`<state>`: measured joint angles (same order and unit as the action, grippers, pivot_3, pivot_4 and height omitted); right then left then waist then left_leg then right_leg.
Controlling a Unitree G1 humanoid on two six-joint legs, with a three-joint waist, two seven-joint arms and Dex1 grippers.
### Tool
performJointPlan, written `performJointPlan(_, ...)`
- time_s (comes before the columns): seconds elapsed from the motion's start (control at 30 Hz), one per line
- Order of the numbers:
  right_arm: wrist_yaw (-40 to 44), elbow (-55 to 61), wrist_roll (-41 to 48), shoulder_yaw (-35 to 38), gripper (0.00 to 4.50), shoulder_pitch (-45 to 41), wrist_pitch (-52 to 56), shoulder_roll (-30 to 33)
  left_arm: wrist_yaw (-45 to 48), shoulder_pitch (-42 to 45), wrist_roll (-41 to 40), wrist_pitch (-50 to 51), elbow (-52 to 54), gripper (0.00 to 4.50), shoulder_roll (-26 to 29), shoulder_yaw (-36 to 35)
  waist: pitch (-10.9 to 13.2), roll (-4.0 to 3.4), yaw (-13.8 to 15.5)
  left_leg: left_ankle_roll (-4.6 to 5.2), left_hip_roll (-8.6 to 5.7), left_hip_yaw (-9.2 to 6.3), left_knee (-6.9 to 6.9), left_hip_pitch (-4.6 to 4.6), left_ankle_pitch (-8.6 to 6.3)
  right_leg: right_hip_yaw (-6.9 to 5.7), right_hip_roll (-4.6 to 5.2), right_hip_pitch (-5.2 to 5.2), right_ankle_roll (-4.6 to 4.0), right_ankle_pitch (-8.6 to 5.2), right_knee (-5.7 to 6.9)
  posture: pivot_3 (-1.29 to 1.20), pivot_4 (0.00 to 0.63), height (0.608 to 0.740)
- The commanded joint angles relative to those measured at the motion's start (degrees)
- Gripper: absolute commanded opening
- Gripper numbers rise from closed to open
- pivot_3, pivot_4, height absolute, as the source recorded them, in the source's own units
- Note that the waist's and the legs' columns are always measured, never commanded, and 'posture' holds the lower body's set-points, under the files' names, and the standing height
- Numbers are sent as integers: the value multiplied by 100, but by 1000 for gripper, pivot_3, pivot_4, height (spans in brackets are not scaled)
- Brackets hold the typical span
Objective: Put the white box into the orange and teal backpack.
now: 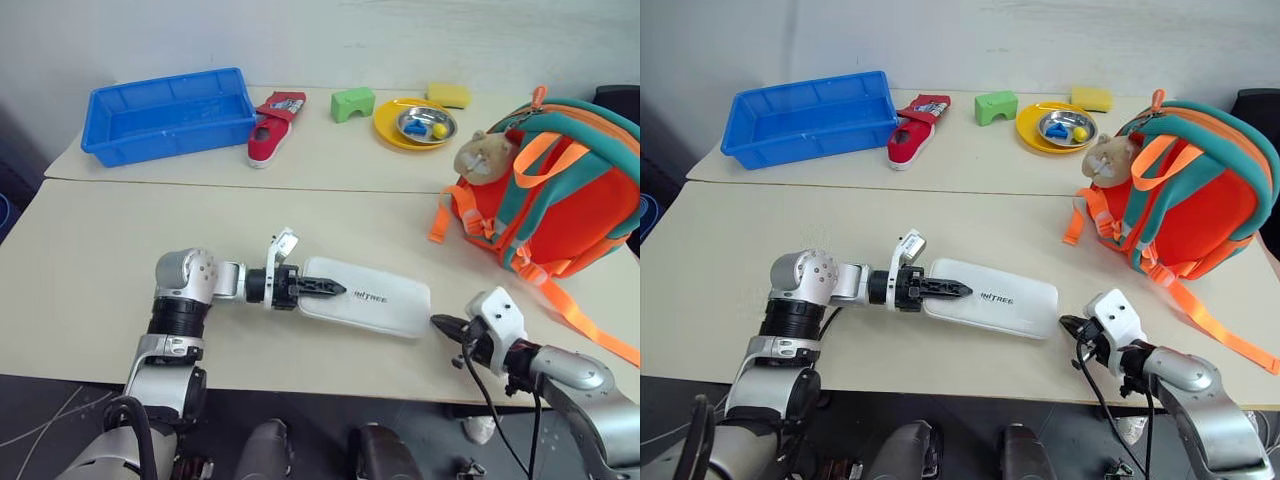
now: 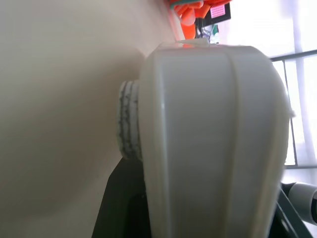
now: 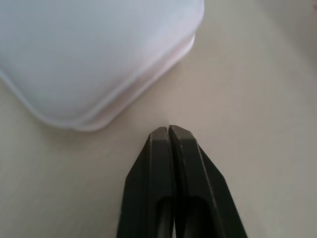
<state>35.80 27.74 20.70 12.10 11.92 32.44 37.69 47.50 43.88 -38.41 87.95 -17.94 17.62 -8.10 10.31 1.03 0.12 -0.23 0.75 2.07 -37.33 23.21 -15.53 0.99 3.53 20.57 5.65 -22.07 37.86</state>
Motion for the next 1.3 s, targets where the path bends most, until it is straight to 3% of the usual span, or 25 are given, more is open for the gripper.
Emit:
performJointPlan(0.03, -185, 467, 553, 1087, 1241, 226, 270, -113, 124, 78, -512, 38, 371, 1171, 304, -749, 0, 0, -13, 0, 1, 0, 1, 0, 0, 0, 0, 0, 0, 0, 0, 0, 150, 740)
performJointPlan(0.2, -702, 312, 1738, 2573, 3012, -310, 1076, -203, 65, 164, -642, -134, 370, 1171, 846, -1282, 0, 0, -49, -7, 2, 2, 11, -13, 4, 2, -1, -4, 0, 0, 4, 0, 150, 740)
performJointPlan(0.33, -1137, -187, 2217, 2651, 4387, -1362, 1518, -154, 46, 277, -756, -276, 429, 1171, 1090, -1510, 1, 1, -42, -9, 4, 2, 15, -13, 5, 2, -2, 0, -1, 0, 3, 0, 150, 740)
performJointPlan(0.53, -1528, -1250, 1868, 1682, 4471, -3071, 1442, -252, -201, 464, -600, -716, 247, 1171, 1211, -1526, 2, 3, -47, -8, 3, 4, 16, -3, 5, 3, -1, 10, -1, 0, 3, 0, 150, 740)
performJointPlan(0.67, -1639, -2196, 1933, 1383, 4471, -4312, 1266, -669, -291, 443, -629, -893, 256, 1171, 1291, -1510, 2, 2, -85, -5, 3, 6, 17, -1, 7, 4, -1, 15, -1, 0, 6, 0, 150, 740)
performJointPlan(0.93, -1202, -2350, 1754, 955, 1783, -4483, 956, -695, -379, 437, -814, -1108, 373, 1171, 1426, -1803, 2, 3, -171, -3, 4, 8, -7, 94, 7, 1, 0, 103, 0, 1, 43, 0, 150, 740)
performJointPlan(1.1, -888, -2037, 2035, 943, 82, -4444, 1108, -604, -394, 527, -828, -1320, 260, 1171, 1474, -1860, 2, 2, -180, -1, 5, 8, -18, 89, 9, 1, 0, 103, 0, 0, 64, 0, 150, 740)
performJointPlan(1.3, 23, -752, 3274, 865, 14, -4081, 2008, -81, -219, 899, -730, -1813, -125, 1171, 1575, -1663, 3, 2, -166, -3, 6, 6, -13, 90, 11, -1, -1, 105, 0, 0, 65, 0, 150, 740)
